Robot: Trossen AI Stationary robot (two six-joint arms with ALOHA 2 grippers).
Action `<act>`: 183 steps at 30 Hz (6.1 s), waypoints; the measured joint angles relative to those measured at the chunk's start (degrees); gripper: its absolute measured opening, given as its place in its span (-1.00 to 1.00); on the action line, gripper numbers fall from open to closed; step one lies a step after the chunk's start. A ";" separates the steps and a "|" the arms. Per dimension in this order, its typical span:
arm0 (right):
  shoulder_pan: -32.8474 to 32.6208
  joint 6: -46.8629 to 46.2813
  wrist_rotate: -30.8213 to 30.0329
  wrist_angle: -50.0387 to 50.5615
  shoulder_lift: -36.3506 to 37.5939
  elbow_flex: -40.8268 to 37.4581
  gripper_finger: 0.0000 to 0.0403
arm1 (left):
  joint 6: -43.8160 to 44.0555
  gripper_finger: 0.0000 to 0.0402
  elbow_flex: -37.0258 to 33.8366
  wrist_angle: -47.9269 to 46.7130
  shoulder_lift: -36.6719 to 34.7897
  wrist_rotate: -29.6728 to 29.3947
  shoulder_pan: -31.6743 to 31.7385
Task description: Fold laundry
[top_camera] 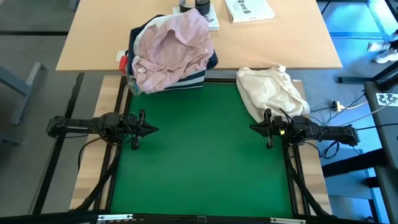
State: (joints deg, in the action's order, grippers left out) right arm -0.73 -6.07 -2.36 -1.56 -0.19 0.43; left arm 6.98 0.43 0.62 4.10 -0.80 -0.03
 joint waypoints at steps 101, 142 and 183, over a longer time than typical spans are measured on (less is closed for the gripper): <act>0.63 -15.13 -37.49 -11.27 -20.84 19.90 -0.90 | 4.67 -1.00 7.06 30.65 0.03 -47.89 0.02; 22.14 22.75 4.27 35.11 -124.47 132.45 0.15 | -10.38 -1.00 15.76 20.53 0.02 -49.05 0.00; 23.83 25.85 2.45 32.08 -102.65 132.37 -0.95 | -10.77 -0.18 32.95 0.73 17.32 -47.08 0.00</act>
State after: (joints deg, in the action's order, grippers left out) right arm 23.10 19.78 0.10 30.51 -102.83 132.79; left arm -3.79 33.38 1.35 21.41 -47.87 -0.03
